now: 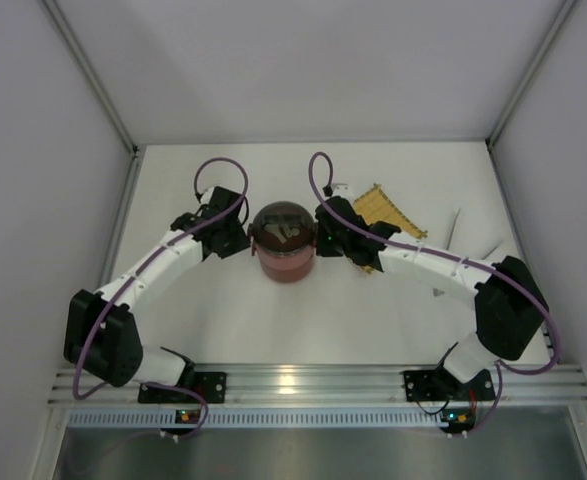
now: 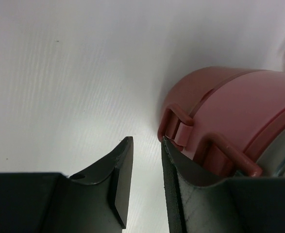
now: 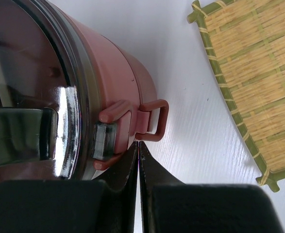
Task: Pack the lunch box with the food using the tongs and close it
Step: Close the fastener on the packing box.
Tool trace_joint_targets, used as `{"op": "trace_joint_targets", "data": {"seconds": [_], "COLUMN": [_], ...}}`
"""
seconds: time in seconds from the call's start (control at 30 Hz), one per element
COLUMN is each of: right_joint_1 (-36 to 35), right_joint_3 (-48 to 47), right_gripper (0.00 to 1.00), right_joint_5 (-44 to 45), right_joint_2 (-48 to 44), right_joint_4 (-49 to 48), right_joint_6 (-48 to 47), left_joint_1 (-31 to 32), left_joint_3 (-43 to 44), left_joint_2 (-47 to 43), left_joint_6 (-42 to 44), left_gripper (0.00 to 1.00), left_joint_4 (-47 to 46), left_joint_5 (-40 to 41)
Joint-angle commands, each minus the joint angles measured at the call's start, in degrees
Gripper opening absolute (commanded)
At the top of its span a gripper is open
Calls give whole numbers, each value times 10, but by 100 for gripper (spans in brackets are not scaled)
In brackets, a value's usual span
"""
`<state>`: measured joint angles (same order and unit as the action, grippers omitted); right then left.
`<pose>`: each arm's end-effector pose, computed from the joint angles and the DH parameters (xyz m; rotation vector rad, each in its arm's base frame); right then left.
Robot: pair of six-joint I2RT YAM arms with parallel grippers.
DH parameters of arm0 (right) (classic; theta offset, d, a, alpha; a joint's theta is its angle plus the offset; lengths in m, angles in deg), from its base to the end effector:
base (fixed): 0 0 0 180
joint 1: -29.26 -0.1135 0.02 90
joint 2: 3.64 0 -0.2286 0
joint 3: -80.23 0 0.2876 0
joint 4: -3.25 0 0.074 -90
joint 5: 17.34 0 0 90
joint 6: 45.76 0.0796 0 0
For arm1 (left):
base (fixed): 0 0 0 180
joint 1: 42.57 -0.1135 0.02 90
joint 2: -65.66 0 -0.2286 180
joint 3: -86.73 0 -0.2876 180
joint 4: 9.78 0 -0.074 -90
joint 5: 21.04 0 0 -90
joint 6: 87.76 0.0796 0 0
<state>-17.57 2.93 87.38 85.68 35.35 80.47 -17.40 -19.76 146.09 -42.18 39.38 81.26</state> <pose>0.2932 0.2830 0.1771 -0.0890 2.3478 0.4315 0.3260 -0.1344 0.1783 -0.5047 2.4792 -0.2163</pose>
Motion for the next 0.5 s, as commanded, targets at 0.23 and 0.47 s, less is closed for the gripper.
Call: {"op": "trace_joint_targets", "data": {"seconds": [0.23,0.47], "right_joint_1": [-12,-11], "right_joint_3": [-9,-12], "right_gripper": [0,0], "right_joint_5": [14,15], "right_joint_2": [-21,-24], "right_joint_4": [18,23], "right_joint_6": [2,-4], "left_joint_1": [1,1], "left_joint_3": [7,43], "left_joint_2": [-25,-51], "left_joint_6": [-29,-36], "left_gripper": [36,37], "left_joint_4": [55,66], "left_joint_5": [105,145]}}
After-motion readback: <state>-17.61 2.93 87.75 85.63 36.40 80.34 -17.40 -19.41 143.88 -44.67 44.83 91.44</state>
